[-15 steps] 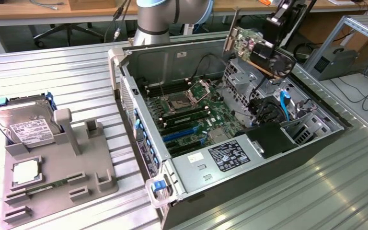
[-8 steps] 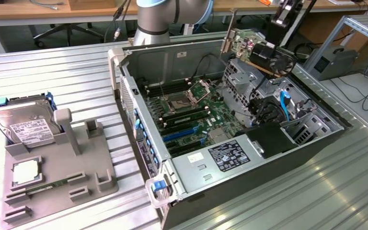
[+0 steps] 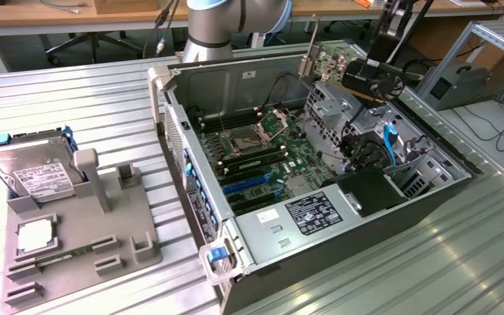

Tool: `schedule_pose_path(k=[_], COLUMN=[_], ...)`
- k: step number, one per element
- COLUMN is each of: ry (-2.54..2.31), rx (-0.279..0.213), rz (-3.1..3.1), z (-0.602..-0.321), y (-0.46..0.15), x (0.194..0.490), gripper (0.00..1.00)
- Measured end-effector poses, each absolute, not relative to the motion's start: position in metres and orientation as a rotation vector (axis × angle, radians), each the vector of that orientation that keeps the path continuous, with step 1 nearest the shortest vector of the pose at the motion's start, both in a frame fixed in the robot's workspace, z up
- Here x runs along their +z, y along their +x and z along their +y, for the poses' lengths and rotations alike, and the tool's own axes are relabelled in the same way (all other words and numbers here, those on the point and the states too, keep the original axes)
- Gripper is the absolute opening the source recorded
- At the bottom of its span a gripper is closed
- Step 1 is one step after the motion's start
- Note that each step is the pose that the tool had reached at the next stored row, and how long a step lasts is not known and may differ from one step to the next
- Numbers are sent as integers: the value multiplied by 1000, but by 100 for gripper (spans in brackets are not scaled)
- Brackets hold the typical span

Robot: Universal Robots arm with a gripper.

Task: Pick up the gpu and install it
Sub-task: 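Insert the gpu into the slot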

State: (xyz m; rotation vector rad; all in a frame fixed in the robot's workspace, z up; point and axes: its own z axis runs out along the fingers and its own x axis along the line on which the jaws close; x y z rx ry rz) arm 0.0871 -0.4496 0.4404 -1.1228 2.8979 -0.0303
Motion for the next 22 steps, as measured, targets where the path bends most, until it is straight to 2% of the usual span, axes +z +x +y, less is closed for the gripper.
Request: schedule_pose_path(k=[22], ry=[-1812], rx=[-16], rz=[2521], z=[-450], y=[87], x=[440], gripper=[27])
